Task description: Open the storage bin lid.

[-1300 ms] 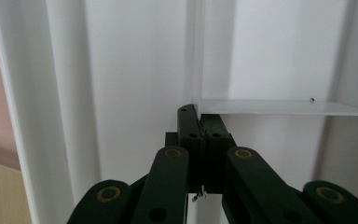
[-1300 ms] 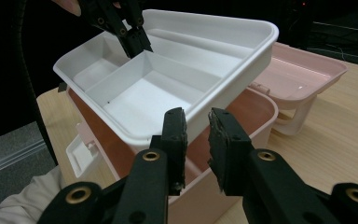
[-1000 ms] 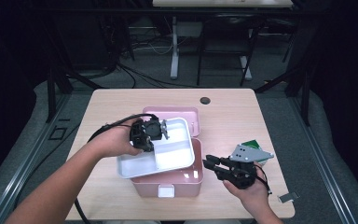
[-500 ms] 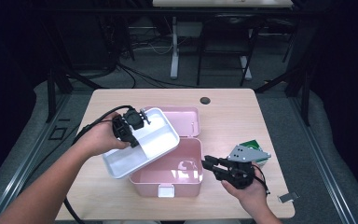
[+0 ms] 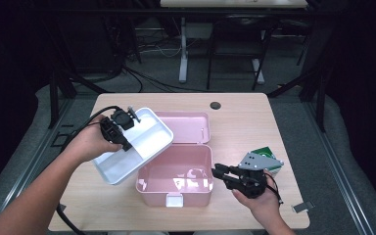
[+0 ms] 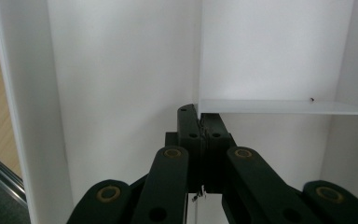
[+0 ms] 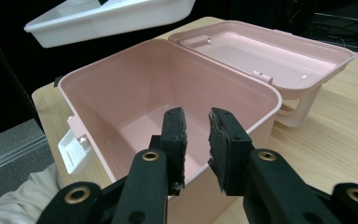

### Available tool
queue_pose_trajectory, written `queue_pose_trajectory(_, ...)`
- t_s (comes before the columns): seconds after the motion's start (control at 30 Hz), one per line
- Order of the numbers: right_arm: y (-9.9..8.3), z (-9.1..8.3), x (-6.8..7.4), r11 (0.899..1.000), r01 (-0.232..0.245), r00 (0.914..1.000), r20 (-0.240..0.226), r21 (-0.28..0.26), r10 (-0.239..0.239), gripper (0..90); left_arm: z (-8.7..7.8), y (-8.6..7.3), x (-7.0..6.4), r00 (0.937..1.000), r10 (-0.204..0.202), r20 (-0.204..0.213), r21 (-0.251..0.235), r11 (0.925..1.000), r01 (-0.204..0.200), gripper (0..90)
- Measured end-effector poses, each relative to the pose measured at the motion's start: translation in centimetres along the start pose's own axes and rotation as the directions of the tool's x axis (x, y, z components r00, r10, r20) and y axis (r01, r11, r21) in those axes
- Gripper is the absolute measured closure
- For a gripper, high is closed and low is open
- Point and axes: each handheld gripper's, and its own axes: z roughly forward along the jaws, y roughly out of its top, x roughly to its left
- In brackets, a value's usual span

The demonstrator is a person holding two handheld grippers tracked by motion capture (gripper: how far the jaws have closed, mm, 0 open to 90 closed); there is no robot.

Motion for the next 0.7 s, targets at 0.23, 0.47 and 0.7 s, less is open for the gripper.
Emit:
queue_pose_trajectory(0.23,0.0,0.1,0.0,1.000,0.001,1.0000,-0.001,0.000,-0.001,75.1,-0.3,-1.2,1.2,0.9987,-0.051,0.002,-0.008,0.9987,0.051,89.3)
queue_pose_trajectory(0.47,-0.1,0.1,0.1,1.000,0.001,1.0000,0.002,-0.002,-0.001,75.0,-0.5,-3.4,2.8,0.9945,-0.105,-0.004,0.006,0.9944,0.105,89.4)
queue_pose_trajectory(0.7,-0.1,0.3,0.1,1.000,0.001,1.0000,-0.003,0.009,-0.001,74.8,-0.7,-4.9,3.9,0.9889,-0.148,-0.012,0.013,0.9889,0.148,89.4)
